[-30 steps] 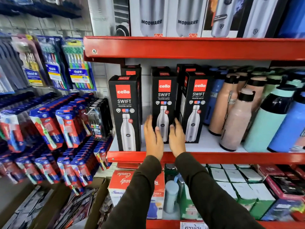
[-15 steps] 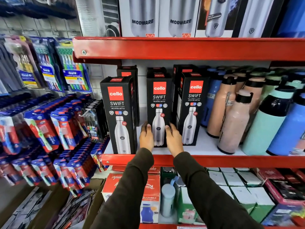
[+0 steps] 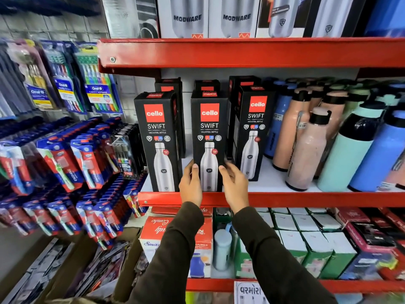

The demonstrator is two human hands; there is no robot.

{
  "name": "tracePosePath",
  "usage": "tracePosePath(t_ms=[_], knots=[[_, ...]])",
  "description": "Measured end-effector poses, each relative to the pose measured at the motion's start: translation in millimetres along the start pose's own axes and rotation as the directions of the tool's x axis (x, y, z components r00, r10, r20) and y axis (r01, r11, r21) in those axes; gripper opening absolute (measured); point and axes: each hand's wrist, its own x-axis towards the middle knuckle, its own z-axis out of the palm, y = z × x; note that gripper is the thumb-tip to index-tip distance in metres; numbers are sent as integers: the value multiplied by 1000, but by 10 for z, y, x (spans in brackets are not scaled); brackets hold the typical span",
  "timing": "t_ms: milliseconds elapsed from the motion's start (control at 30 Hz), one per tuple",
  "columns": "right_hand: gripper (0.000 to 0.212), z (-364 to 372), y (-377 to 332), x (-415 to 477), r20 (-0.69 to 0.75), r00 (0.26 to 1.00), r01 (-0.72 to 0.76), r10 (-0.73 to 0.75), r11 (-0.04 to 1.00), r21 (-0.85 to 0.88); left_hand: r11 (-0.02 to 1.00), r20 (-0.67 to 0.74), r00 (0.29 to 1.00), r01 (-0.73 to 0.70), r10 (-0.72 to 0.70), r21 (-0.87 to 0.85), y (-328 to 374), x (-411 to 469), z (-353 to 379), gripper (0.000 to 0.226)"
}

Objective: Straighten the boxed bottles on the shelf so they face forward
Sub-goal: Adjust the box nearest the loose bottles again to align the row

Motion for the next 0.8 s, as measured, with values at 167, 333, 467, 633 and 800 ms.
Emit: tracePosePath(t_ms=[167, 333, 467, 633, 800], knots=[[33, -22, 7, -55, 0, 1000, 2, -2, 1000, 6, 998, 11, 1000, -27, 27, 58, -9, -47, -43, 39], [35, -41, 3, -40, 30, 1000, -5, 6, 1000, -9, 996, 20, 999, -47, 45, 80, 22, -65, -21, 41], [35, -141, -2, -52, 7, 1000, 25, -25, 999, -29, 986, -110, 981, -155, 161, 66, -65, -171, 54, 37], [27, -468, 9, 74, -214, 962, 170, -169, 985, -13, 899, -271, 857, -415, 438, 140, -66, -439, 296, 31], [38, -837, 137, 424, -236, 956, 165, -173, 985, -55, 781, 27, 791, -608, 611, 144, 61, -572, 783, 39]])
